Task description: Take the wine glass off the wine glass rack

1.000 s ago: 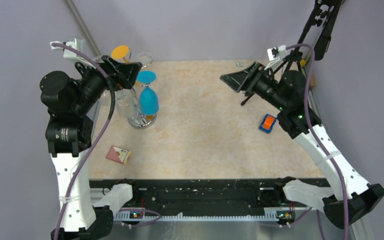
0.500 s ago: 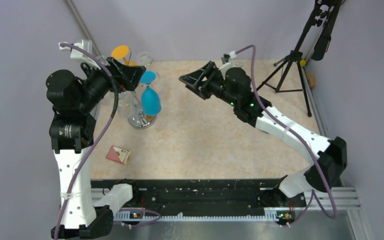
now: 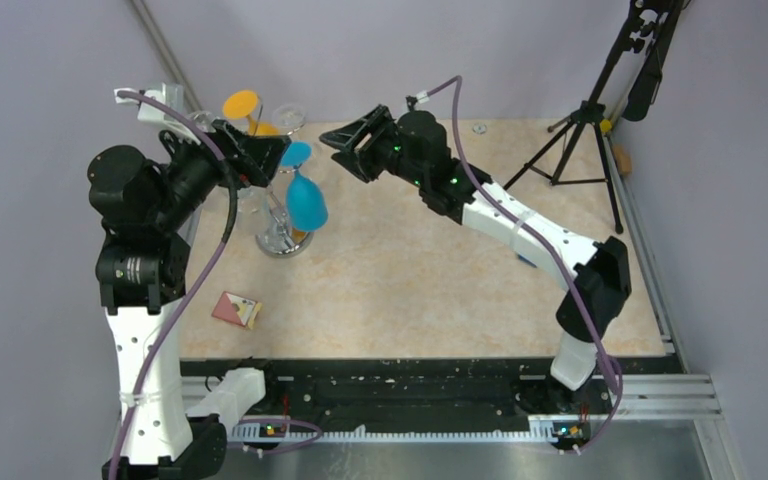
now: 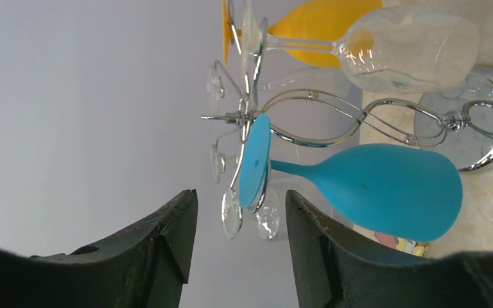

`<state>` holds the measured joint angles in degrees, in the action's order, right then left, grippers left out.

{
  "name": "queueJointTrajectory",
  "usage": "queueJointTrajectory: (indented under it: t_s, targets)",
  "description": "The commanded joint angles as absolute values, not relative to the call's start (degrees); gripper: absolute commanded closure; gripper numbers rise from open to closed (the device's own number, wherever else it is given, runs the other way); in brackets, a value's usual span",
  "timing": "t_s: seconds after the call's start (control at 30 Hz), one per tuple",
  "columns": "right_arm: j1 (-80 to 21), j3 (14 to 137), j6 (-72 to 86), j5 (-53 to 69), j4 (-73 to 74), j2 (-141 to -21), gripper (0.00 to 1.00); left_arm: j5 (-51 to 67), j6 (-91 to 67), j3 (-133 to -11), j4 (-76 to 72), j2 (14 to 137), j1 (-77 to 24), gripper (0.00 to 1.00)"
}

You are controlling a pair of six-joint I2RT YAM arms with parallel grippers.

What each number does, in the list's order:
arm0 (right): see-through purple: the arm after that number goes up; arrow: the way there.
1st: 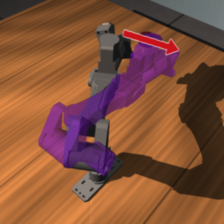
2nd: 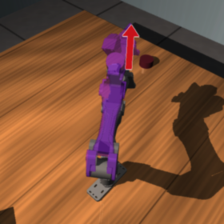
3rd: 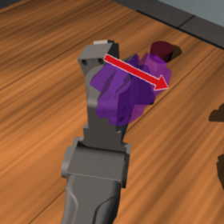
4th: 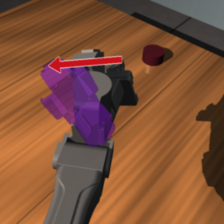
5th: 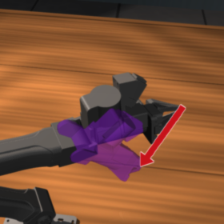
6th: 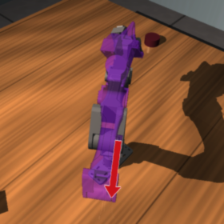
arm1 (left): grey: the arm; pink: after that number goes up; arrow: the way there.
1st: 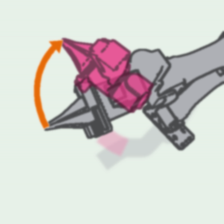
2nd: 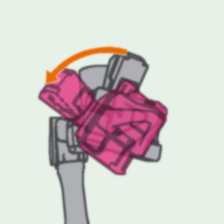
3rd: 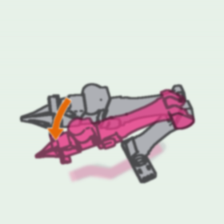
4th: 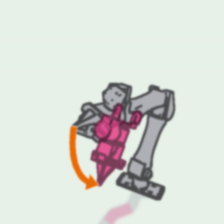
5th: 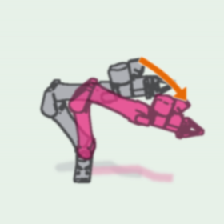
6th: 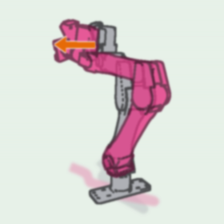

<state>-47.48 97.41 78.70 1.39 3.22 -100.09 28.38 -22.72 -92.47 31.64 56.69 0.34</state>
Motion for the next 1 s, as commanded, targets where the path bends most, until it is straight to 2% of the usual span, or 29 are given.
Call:
queueJointTrajectory:
  t_s: [0.0, 0.2, 0.4, 0.53, 0.63, 0.73, 0.87, 0.97]
  targets:
    - [-48.27, 103.58, 79.93, 3.52, 5.57, -104.0, 0.45, 26.66, -20.83, -93.2, 31.86, 55.65, -0.32, 0.01]
    - [-48.25, 104.75, 82.14, 6.37, 0.75, -107.77, 0.44, 21.9, -18.29, -95.1, 34.69, 55.9, -1.38, 0.01]
    - [-48.38, 107.05, 83.27, 9.32, -3.65, -111.35, 0.51, 14.82, -15.64, -96.54, 37.39, 55.89, -2.73, 0.01]
    - [-48.47, 108.24, 83.56, 9.85, -4.17, -112.64, 0.61, 13.25, -15.05, -96.19, 37.85, 55.69, -3.3, 0.01]
    - [-48.47, 108.38, 83.67, 9.6, -3.67, -112.88, 0.71, 12.14, -14.4, -96.08, 38.27, 55.56, -3.81, 0.01]
    - [-48.44, 108.44, 82.13, 8.42, -3.38, -112.42, 0.92, 11.34, -13.92, -96.06, 38.48, 55.4, -4.25, 0.01]
    - [-49.16, 109.02, 79.53, 6.42, -2.71, -111.67, 1.0, 10.77, -13.56, -95.98, 38.63, 55.26, -4.7, 0.01]
    - [-49.31, 109.57, 79.15, 5.56, -1.5, -111.05, 1.0, 10.47, -13.56, -96.28, 38.59, 55.22, -4.79, 0.01]
